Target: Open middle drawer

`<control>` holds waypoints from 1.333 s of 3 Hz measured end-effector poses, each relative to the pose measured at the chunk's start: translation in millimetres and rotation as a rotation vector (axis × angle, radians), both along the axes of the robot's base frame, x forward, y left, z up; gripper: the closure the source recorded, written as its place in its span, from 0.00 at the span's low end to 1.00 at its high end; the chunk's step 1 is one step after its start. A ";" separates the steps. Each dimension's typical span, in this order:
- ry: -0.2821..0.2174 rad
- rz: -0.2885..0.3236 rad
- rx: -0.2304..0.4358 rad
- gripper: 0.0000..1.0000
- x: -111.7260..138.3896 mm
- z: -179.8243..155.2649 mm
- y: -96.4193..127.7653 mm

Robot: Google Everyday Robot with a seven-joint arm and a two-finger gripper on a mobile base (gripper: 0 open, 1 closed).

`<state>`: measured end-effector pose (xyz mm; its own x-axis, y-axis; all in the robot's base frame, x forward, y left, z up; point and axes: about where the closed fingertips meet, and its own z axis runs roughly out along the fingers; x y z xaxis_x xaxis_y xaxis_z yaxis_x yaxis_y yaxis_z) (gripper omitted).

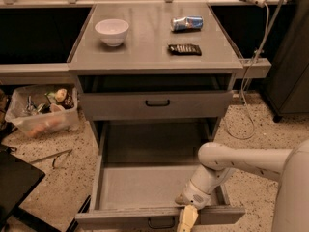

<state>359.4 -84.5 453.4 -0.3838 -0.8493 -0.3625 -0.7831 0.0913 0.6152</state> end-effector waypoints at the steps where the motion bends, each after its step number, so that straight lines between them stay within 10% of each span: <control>1: 0.022 0.037 0.002 0.00 6.6 -5.8 9.3; 4: 0.076 0.034 -0.005 0.00 -47.6 33.7 -6.2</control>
Offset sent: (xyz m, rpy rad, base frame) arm -0.0298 0.0021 0.0090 -0.0054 0.1161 0.0549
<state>311.8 -90.7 487.1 -0.3806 -0.8641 -0.3292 -0.7371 0.0685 0.6723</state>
